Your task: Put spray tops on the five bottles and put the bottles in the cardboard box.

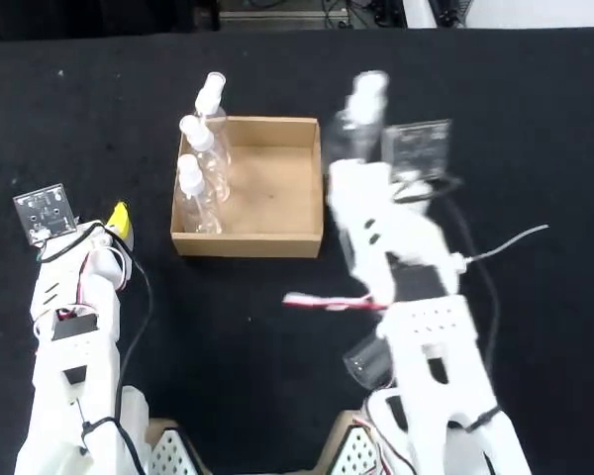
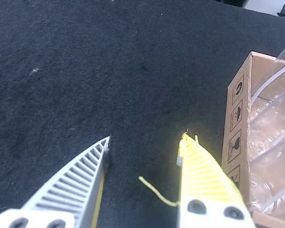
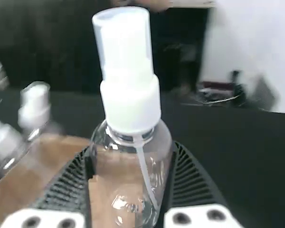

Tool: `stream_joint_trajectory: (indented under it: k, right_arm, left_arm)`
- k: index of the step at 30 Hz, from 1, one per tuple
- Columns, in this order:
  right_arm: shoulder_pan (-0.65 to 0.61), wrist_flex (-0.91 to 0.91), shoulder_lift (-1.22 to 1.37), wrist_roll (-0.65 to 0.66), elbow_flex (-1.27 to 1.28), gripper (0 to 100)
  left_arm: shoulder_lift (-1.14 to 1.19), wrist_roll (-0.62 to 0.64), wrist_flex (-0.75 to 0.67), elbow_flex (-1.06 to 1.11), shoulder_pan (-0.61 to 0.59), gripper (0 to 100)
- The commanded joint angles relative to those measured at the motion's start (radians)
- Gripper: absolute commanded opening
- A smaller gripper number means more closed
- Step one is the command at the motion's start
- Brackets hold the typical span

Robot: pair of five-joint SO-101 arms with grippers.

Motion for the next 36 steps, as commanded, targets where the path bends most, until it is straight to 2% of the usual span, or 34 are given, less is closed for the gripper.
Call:
stream_joint_trajectory:
  k: [1,4,10,15,21,29,36]
  right_arm:
    - [-0.094,-0.002,-0.05,-0.002,0.022,3.3]
    - [-0.123,-0.103,-0.05,-0.003,0.07,2.9]
    - [-0.212,-0.462,-0.048,-0.002,0.249,2.8]
    - [-0.239,-0.519,-0.015,0.0,0.262,2.8]
    - [-0.236,-0.525,0.228,0.0,0.12,2.8]
    - [-0.216,-0.841,0.542,0.0,0.064,2.8]
    - [-0.215,-0.965,0.776,0.0,-0.013,2.8]
  left_arm:
    - [-0.003,-0.009,-0.023,-0.005,0.007,20]
    - [-0.003,-0.009,-0.023,-0.005,0.007,20]
    - [-0.003,-0.009,-0.023,-0.005,0.007,20]
    - [-0.003,-0.009,-0.021,-0.005,0.007,20]
    - [-0.003,-0.009,-0.023,0.002,0.005,20]
    - [-0.014,-0.009,-0.023,0.012,0.005,20]
    - [-0.014,-0.009,-0.023,0.01,0.005,20]
